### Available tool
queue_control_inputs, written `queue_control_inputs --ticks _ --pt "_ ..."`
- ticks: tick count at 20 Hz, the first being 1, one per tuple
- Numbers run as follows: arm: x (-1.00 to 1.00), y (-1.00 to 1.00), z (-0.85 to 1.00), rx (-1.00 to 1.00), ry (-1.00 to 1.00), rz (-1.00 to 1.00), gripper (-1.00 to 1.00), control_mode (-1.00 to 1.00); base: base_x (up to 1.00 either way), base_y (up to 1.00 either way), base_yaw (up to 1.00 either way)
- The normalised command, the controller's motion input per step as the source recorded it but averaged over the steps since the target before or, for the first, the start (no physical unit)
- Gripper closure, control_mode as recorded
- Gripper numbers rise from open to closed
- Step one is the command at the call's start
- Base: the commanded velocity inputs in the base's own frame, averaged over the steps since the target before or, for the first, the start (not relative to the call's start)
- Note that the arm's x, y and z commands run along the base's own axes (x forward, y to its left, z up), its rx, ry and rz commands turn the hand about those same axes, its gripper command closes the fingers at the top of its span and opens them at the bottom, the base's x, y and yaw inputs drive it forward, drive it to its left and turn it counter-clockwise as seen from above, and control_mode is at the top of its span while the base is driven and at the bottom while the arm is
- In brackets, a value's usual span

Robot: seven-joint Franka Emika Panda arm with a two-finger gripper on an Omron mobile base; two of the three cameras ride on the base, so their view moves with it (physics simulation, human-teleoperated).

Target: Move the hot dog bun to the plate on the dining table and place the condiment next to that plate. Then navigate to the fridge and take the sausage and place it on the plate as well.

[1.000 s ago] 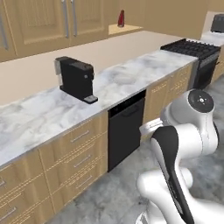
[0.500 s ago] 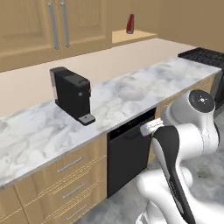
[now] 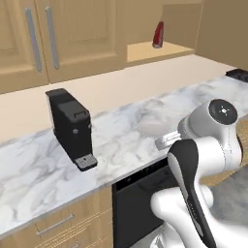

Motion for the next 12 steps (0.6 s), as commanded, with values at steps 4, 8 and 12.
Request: queue_control_inputs --ticks 4,8,12 --pt "0.00 0.00 0.00 0.00 0.00 0.00 -1.00 1.00 0.86 -0.56 0.30" --pt "0.00 0.00 0.00 0.00 0.00 0.00 -1.00 1.00 0.30 -0.52 0.35" --pt "0.00 0.00 0.00 0.00 0.00 0.00 -1.00 1.00 0.00 -0.52 0.35"
